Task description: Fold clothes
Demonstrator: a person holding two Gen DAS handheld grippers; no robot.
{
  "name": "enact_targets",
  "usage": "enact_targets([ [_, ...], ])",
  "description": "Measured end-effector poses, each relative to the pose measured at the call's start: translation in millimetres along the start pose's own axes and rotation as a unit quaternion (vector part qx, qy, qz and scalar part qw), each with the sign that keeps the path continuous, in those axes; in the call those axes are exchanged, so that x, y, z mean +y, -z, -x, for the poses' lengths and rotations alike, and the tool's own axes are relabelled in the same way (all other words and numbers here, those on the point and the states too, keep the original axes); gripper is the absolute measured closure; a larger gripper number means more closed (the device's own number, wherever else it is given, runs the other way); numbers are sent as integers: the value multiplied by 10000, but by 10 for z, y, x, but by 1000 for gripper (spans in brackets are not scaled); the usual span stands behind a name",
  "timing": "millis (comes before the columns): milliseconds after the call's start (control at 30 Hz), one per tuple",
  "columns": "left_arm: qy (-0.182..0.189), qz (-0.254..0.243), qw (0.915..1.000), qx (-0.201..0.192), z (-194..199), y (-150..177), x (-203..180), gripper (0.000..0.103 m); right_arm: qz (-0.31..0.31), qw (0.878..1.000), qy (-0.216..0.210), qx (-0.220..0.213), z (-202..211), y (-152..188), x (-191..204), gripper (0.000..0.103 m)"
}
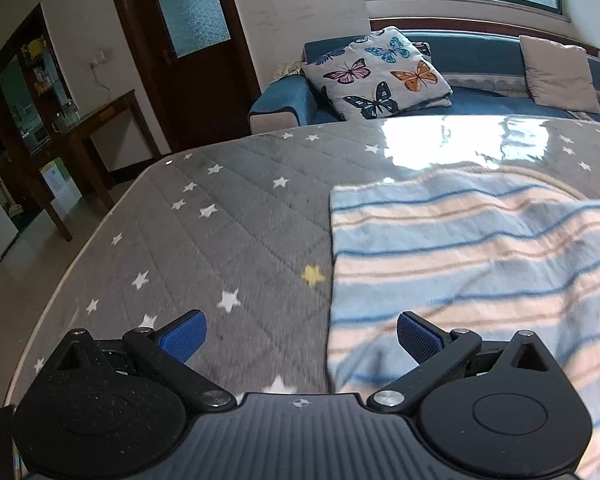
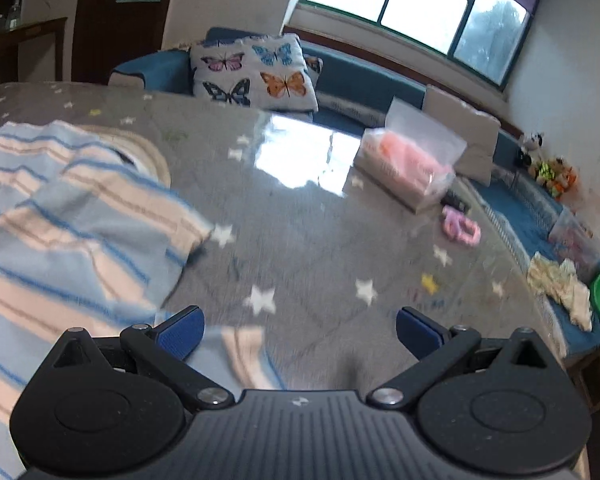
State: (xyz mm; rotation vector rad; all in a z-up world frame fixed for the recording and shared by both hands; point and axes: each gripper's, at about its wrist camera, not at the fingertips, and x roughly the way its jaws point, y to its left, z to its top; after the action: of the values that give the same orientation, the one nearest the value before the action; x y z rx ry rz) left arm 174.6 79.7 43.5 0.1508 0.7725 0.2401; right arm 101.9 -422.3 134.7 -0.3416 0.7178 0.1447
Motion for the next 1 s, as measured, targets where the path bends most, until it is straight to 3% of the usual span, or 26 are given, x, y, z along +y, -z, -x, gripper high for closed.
enact_targets([
  [433,-101,-113,9998,138,-285,-124,-66,0,224,9977,-564,312,-569,-374,92,0],
  [733,-153,-120,9995,267,-387,-100,-61,0,-89,9951,-983,56,-537,-521,-3,0],
  [867,-119,-126,9995,283,-397,-93,-77,0,-230,9990,-367,112,-535,-548,-130,0],
  [1000,-87,-131,9995,291,-416,-94,-105,0,-883,9918,-894,219,-574,-542,-334,4],
])
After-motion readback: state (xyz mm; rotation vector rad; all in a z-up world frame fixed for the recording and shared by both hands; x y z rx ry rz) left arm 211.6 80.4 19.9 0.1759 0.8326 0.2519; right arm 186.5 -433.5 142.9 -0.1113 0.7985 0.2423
